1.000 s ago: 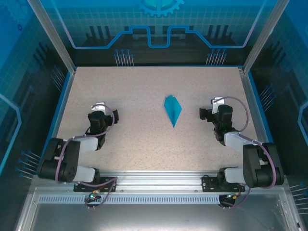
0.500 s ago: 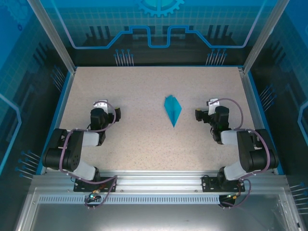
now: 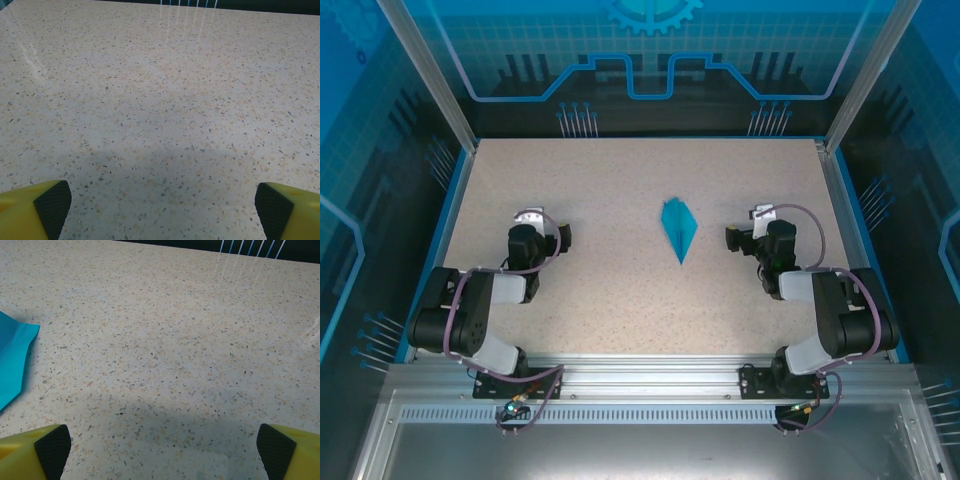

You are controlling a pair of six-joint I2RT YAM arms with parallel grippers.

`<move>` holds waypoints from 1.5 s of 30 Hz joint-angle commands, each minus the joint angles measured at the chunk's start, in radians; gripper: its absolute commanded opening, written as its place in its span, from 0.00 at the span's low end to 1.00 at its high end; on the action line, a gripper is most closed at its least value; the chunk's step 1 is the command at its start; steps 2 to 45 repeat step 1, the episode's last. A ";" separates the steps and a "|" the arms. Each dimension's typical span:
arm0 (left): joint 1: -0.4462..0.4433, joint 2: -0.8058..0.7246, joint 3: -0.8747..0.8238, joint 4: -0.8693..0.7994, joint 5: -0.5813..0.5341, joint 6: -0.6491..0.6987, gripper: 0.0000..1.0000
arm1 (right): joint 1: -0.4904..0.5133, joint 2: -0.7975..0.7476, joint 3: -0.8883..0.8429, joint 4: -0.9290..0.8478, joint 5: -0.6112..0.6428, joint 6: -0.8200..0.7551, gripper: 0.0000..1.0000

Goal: Fold a paper plane with a square sheet of paper (fold left side to right side)
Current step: Reset both arms

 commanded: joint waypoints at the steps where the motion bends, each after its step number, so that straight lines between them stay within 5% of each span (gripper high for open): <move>1: 0.012 -0.004 0.016 0.024 0.022 0.010 0.99 | 0.002 -0.003 0.013 0.032 -0.012 -0.011 0.99; 45: 0.012 -0.004 0.016 0.024 0.022 0.010 0.99 | 0.002 -0.003 0.013 0.032 -0.012 -0.011 0.99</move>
